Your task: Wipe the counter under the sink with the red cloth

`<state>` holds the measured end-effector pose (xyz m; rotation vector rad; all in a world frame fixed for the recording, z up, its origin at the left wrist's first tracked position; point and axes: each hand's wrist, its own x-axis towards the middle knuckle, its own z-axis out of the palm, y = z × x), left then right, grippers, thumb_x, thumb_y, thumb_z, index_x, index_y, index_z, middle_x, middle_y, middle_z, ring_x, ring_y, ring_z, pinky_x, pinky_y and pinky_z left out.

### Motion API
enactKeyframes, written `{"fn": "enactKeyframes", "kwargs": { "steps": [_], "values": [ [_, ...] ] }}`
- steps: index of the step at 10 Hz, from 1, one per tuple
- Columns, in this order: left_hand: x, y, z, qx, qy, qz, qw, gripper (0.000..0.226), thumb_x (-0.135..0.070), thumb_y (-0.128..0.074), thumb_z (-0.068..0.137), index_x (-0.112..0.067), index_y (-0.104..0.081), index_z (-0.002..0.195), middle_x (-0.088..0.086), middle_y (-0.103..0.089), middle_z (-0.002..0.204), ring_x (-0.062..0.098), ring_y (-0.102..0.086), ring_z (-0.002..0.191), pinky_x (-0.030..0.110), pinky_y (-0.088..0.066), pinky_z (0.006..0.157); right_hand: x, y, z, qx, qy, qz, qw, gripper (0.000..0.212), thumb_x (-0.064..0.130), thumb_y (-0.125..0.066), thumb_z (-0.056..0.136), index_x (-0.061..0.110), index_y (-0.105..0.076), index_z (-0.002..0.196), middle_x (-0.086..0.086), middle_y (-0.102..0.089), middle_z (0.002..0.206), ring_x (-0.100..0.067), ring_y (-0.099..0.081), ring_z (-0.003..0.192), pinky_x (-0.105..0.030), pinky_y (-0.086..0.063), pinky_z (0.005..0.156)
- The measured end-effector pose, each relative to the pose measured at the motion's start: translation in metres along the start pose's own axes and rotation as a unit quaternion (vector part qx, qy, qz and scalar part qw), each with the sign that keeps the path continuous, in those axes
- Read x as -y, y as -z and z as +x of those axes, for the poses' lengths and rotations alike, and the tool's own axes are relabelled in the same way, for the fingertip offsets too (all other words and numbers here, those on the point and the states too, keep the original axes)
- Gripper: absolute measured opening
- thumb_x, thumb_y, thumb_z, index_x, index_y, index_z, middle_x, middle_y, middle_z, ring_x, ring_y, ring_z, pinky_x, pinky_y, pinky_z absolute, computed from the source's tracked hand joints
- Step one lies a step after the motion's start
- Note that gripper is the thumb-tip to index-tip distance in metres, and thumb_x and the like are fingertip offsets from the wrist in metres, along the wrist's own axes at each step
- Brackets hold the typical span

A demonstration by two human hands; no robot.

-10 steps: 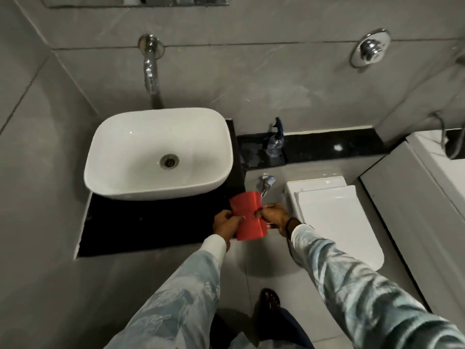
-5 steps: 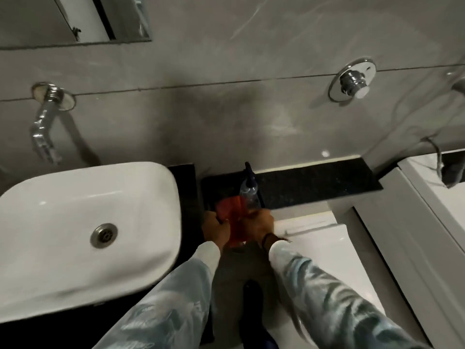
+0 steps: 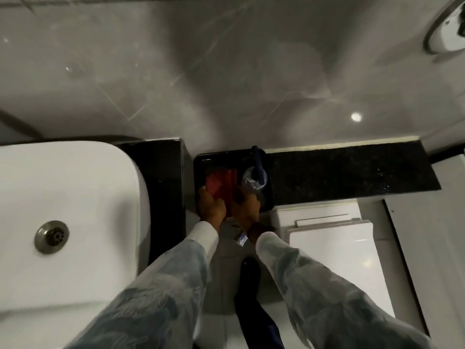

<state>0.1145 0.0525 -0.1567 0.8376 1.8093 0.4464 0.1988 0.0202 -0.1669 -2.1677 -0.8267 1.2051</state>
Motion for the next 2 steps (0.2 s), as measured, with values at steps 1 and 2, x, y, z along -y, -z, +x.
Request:
{"fn": "enactKeyframes", "kwargs": {
  "steps": [1,2],
  "values": [
    [0.003,0.007,-0.019,0.013,-0.03,0.016,0.999,0.072,0.012,-0.039,0.088,-0.01,-0.032,0.156,0.02,-0.048,0.154,0.038,-0.046,0.143,0.052,-0.037,0.121,-0.002,0.011,-0.024,-0.017,0.018,-0.04,0.999,0.026,0.016,-0.065,0.095,0.009,-0.073,0.119,-0.016,-0.078,0.115,-0.037,-0.071,0.111,-0.039,-0.057,0.091],
    [-0.001,0.011,-0.039,0.038,-0.073,0.032,0.996,0.072,0.012,-0.039,0.088,-0.012,-0.035,0.155,0.017,-0.048,0.153,0.036,-0.046,0.143,0.049,-0.037,0.122,0.007,0.026,-0.046,-0.05,0.036,-0.044,0.997,0.022,0.009,-0.062,0.093,0.006,-0.076,0.109,-0.018,-0.078,0.106,-0.036,-0.072,0.101,-0.039,-0.054,0.078]
  ]
}}
